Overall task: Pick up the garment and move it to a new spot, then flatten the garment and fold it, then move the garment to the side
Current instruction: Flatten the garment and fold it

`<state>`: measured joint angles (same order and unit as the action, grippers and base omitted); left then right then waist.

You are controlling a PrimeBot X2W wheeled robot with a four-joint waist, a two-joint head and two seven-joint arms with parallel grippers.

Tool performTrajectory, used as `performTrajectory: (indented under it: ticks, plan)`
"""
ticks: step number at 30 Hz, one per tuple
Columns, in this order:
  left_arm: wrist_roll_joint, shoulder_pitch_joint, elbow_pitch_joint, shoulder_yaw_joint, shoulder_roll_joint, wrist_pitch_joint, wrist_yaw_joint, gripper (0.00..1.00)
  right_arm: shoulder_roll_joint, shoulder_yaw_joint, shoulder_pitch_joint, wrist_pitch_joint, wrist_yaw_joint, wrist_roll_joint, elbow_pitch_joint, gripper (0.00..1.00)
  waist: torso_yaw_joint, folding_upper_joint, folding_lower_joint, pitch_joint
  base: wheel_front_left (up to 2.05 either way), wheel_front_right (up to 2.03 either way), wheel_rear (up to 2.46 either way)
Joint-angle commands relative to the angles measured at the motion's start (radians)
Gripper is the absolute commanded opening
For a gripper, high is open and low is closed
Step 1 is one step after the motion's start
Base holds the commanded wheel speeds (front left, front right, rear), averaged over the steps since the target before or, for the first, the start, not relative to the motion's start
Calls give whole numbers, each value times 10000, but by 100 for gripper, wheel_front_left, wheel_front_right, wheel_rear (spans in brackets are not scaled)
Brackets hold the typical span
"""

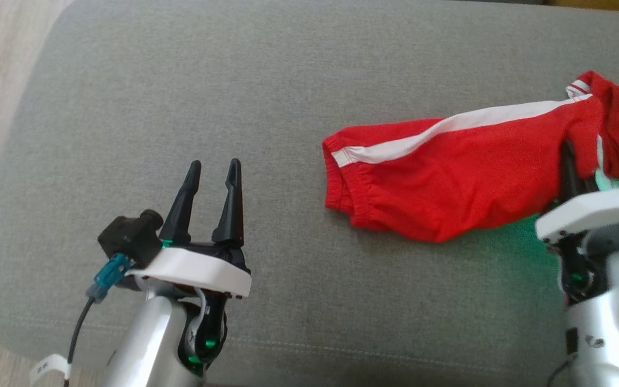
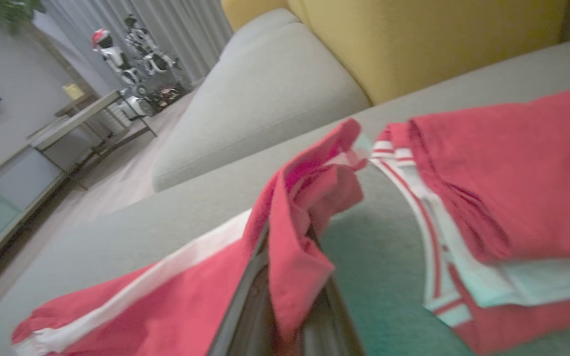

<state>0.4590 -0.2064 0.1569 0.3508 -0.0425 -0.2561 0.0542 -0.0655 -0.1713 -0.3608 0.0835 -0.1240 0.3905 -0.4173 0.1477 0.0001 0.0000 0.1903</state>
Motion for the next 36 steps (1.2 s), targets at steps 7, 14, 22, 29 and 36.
performTrajectory:
  ticks: [7, 14, 22, 29, 36]
  plan:
    - [-53, -72, -215, -261, -78, -57, -22, 100, 147, 2207, -180, -289, -67, 1106, 1378, 0, 405, -1, 0, -315, 0, 0, 0]
    - [-30, 63, -184, -243, -78, -57, -37, 100, 132, 3984, 34, -263, -67, 1676, 1753, 0, 728, -1, 0, -471, 0, 0, 0]
    - [19, 152, -222, -209, -78, -57, -5, 100, -257, 5543, 48, 25, -67, 1774, 1245, 0, 1087, -1, 0, -472, 0, 0, 0]
    - [41, 206, -261, -192, -78, -57, 18, 100, -552, 6385, -126, 124, -67, 1696, 525, 0, 1202, -1, 0, -376, 0, 0, 0]
    - [87, 121, -313, -195, -78, -57, 60, 100, -749, 7124, -575, -164, -67, 1391, -251, 100, 1173, -1, 0, -202, 0, 0, 0]
